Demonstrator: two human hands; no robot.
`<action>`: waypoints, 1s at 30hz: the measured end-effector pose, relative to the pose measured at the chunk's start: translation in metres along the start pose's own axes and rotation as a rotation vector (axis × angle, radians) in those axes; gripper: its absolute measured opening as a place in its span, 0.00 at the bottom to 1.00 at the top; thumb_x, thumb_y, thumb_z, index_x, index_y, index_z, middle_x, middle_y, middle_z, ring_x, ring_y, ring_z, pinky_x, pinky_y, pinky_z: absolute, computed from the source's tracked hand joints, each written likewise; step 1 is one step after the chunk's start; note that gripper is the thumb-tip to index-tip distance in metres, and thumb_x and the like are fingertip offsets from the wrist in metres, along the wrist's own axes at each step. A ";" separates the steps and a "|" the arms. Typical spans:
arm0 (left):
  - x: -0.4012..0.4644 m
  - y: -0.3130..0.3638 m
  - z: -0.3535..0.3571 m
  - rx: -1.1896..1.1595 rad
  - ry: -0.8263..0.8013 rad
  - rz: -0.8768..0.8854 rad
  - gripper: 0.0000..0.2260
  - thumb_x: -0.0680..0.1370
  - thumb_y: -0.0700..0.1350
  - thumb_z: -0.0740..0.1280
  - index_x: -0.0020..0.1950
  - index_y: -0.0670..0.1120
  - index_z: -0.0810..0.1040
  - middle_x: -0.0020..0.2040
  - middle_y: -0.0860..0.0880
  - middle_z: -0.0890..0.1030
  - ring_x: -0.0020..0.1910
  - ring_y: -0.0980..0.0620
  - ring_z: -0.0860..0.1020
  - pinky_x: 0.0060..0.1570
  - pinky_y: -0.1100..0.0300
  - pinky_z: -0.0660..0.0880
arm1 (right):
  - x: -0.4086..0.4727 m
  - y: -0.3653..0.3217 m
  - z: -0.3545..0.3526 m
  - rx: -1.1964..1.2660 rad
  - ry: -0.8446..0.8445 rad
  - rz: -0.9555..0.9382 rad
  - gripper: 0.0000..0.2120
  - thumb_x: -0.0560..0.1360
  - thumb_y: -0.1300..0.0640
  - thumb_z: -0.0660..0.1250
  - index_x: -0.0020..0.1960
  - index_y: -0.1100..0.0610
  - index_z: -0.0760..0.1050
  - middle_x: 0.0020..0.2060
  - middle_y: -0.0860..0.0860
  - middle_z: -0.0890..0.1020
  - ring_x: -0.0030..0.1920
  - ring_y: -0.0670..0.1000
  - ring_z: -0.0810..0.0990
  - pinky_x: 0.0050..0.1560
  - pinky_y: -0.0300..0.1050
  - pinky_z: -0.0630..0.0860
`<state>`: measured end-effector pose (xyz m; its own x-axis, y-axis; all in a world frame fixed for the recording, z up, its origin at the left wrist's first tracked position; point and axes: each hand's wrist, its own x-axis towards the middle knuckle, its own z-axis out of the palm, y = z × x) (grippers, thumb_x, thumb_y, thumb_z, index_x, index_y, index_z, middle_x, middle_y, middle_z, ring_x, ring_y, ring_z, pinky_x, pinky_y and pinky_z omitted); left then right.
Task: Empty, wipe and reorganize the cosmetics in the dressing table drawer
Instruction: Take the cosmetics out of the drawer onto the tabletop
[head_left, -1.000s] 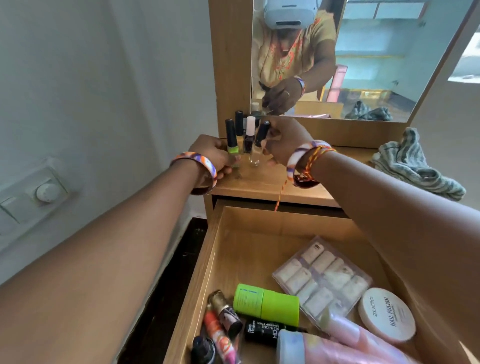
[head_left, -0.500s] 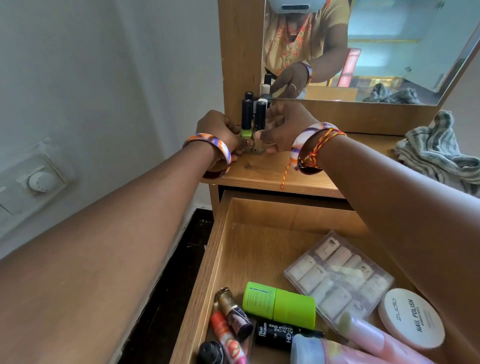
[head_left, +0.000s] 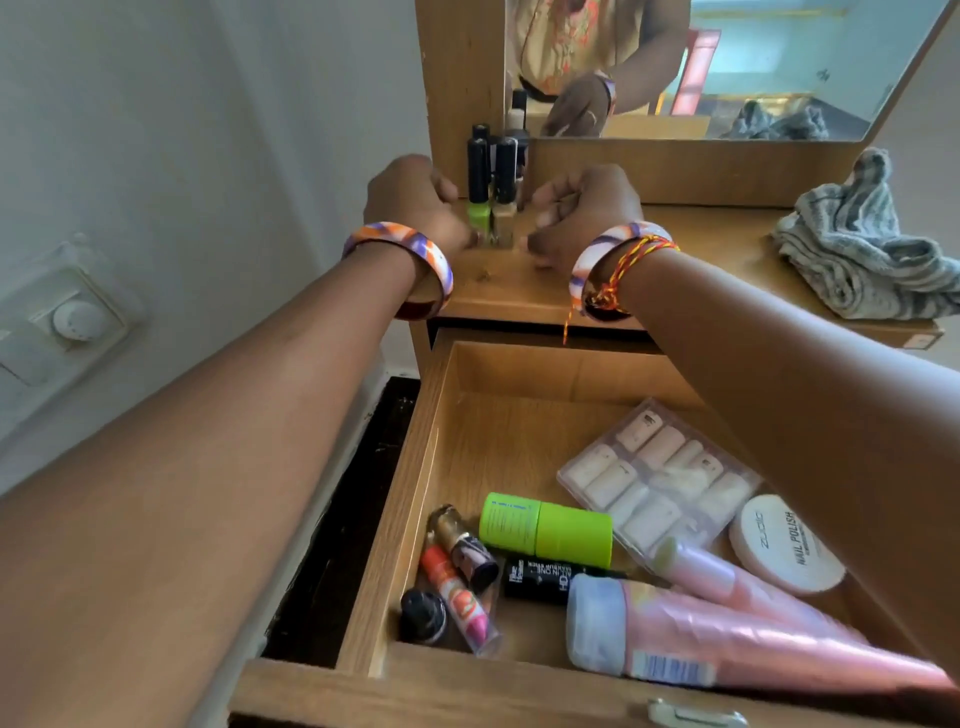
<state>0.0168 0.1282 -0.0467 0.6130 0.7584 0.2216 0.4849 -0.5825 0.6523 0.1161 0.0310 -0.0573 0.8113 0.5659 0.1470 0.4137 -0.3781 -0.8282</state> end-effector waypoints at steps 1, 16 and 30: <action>-0.011 0.005 -0.005 -0.022 -0.003 0.048 0.16 0.72 0.43 0.73 0.57 0.40 0.78 0.56 0.43 0.80 0.56 0.46 0.78 0.55 0.60 0.73 | -0.005 0.001 -0.003 0.001 0.012 0.008 0.14 0.68 0.65 0.74 0.35 0.50 0.72 0.45 0.51 0.79 0.51 0.53 0.81 0.56 0.46 0.79; -0.132 -0.008 0.036 0.674 -0.971 0.353 0.26 0.67 0.49 0.76 0.63 0.44 0.76 0.58 0.46 0.79 0.57 0.46 0.78 0.51 0.60 0.75 | -0.117 0.047 -0.023 -0.511 -0.702 0.031 0.13 0.64 0.73 0.67 0.46 0.65 0.82 0.28 0.48 0.77 0.25 0.44 0.74 0.29 0.39 0.75; -0.117 -0.015 0.017 0.405 -0.839 0.378 0.19 0.71 0.40 0.73 0.61 0.42 0.77 0.56 0.45 0.81 0.55 0.45 0.79 0.56 0.55 0.75 | -0.115 0.040 -0.054 0.120 -0.409 0.210 0.17 0.72 0.77 0.57 0.34 0.59 0.72 0.31 0.54 0.76 0.25 0.47 0.74 0.27 0.38 0.73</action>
<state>-0.0512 0.0435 -0.0951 0.9362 0.1430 -0.3210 0.2478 -0.9164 0.3145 0.0617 -0.0884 -0.0783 0.6328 0.7375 -0.2360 0.1877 -0.4418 -0.8773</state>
